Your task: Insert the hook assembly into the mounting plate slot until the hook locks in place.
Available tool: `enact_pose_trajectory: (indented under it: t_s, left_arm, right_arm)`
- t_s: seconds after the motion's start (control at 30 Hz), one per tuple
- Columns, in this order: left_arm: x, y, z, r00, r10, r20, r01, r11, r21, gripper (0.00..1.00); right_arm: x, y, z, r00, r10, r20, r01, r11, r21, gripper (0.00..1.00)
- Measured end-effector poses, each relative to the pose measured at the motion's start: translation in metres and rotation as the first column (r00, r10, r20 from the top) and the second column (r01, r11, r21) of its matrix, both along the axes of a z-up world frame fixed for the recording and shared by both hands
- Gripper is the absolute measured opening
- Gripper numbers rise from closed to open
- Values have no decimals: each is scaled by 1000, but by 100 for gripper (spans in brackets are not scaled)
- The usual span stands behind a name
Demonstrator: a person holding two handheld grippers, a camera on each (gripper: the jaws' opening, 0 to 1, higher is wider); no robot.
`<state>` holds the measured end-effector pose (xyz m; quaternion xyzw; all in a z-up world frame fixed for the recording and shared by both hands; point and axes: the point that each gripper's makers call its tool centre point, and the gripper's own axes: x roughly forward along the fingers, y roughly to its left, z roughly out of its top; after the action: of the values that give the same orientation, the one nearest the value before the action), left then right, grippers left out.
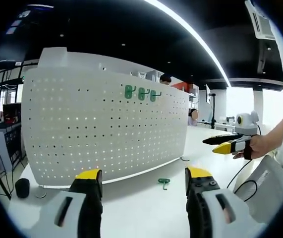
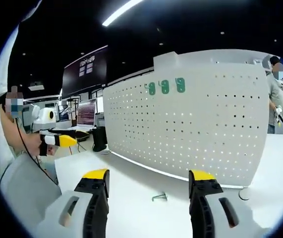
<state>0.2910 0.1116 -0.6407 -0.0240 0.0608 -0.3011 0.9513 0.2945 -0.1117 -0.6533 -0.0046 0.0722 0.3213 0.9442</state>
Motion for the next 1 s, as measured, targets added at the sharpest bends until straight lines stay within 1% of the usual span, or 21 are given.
enact_pose_trajectory:
  t_s: [0.2,0.47,0.77,0.9,1.0]
  left_arm:
    - [-1,1,-1,1000,-1,-3,1,1000,1,70]
    - [-2,0,-1,1000,-5,-2,5,1000,3,70]
    - [-1,-4,0,1000,-18,1,18,1000,9,70]
    - [4,-9,1,999,-48,3,48,999,20,71]
    - [7,-12,-2,997,-75,-9,75,997,28,73]
  right_arm:
    - [-4,-2,-2,1000,-6,-4,6,1000,1,63]
    - [-4,-2,-2,1000,-7,-6,7,1000,-1,63]
    - [-4,-1,-2,1000,-4,-8,4,1000,-2,63]
    - [-4,-1,-3,1000,-4,-8,4,1000,1,63]
    - [-3,-3,-4,1000,-7,-10,7,1000,2,63]
